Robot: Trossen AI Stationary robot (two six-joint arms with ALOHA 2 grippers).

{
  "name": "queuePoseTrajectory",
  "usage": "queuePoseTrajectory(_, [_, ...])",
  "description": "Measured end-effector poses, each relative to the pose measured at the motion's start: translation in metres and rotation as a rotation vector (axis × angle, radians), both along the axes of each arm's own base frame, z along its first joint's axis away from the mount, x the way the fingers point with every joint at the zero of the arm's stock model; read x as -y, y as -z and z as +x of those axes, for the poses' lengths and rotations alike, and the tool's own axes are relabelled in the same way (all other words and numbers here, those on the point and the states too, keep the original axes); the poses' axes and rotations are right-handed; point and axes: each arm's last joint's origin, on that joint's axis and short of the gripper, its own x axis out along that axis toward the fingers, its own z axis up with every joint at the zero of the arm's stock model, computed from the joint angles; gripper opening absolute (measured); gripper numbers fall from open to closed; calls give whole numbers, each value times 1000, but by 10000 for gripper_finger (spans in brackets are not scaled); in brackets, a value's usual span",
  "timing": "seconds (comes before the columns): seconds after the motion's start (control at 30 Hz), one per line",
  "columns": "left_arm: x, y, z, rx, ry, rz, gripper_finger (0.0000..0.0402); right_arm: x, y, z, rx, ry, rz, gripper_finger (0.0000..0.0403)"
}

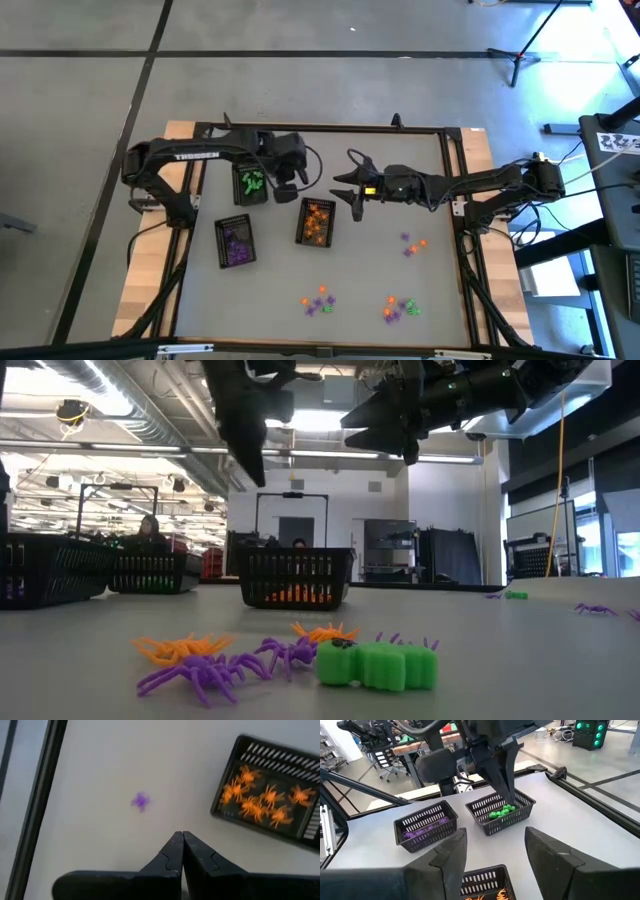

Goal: Sort Halloween decoration
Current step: Put the purple spider toy into the bottom left black basket

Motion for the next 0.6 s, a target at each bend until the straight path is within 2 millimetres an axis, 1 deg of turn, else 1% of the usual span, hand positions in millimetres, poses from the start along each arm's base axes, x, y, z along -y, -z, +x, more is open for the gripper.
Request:
queuePoseTrajectory(0.07, [1,1,5,29,11,10,0,0,-2,0,17,0,-1,198])
queuePoseTrajectory(0.17, [-3,13,17,70,49,32,0,0,-2,0,21,0,-1,198])
queuePoseTrajectory(0.33, [-27,56,30,-29,86,36,0,0,-1,0,8,-1,0,198])
queuePoseTrajectory(0.5, [-50,108,38,-153,77,-91,0,0,3,-1,-36,-1,2,198])
queuePoseTrajectory(0.6, [-60,131,40,-188,86,-141,0,0,4,-1,-45,-1,3,198])
